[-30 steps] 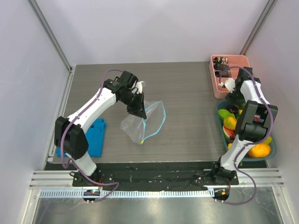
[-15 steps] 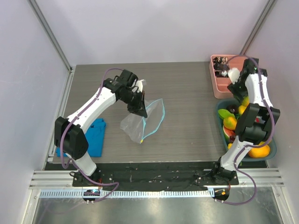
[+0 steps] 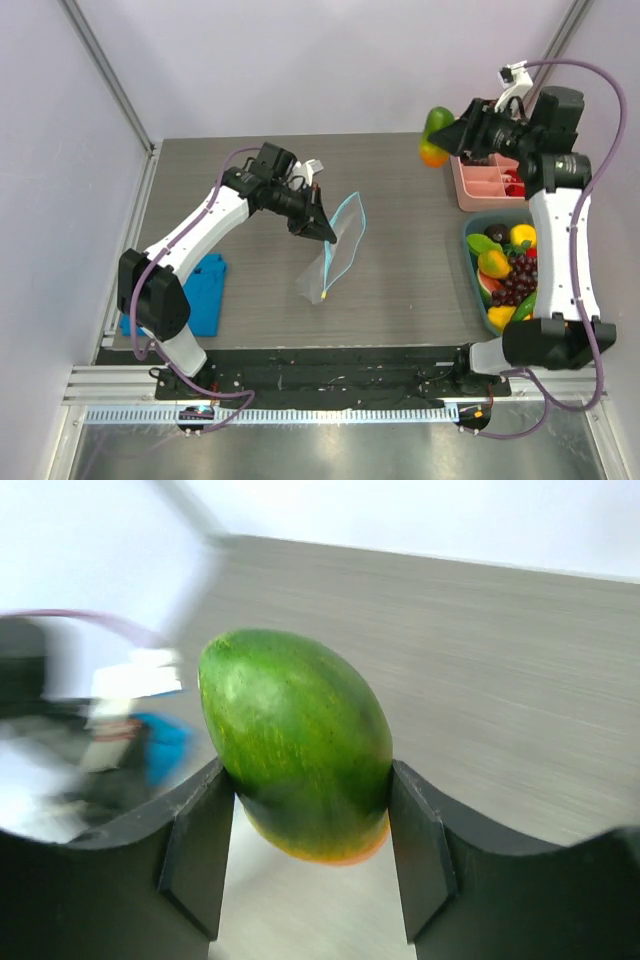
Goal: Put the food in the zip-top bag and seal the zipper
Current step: Pick up the fake fruit from the bin, then place the fake fruit in the zipper food storage bag.
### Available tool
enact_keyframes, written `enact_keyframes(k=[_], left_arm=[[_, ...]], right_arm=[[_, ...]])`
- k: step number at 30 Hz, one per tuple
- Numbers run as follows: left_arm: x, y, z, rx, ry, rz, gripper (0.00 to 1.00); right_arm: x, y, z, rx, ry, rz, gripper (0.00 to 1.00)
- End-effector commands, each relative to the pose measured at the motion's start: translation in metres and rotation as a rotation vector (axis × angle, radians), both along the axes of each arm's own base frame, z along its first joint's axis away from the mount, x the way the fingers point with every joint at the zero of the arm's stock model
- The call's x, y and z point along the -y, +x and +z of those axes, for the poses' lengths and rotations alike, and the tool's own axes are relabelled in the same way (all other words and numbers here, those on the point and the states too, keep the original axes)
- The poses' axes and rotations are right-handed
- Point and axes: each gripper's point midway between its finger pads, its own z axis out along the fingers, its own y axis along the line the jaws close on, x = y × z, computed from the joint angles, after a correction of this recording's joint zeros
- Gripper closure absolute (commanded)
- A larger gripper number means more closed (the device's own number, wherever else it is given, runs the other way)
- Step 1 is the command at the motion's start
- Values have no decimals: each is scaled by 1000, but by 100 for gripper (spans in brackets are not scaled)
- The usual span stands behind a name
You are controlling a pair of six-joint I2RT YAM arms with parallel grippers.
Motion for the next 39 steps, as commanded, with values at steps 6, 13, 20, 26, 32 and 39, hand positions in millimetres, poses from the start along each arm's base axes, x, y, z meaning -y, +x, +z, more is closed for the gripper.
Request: enact_keyframes(k=[6,13,20,26,32,39], left_arm=[[15,-7,38,-48,-176,-47,100],[16,-3,34,-65,-186,-42,100],[5,2,28,-106,-195,-22,100],[7,1,30,-113,-215,-38,100],[6,1,32,-108,-221,-39,100],[6,-1,32,-106,-222,-39,100]], right_arm=[[-150,-86,78,139,464,380,99],[-204,-115,5,79,320,459,99],[-188,-124,-64,85,100,429,99],[-179,-129,-97,68,-14,415,99],[-183,-133,-105,17,-5,423,66],[-184,-138,-85,-1,15,427,14]])
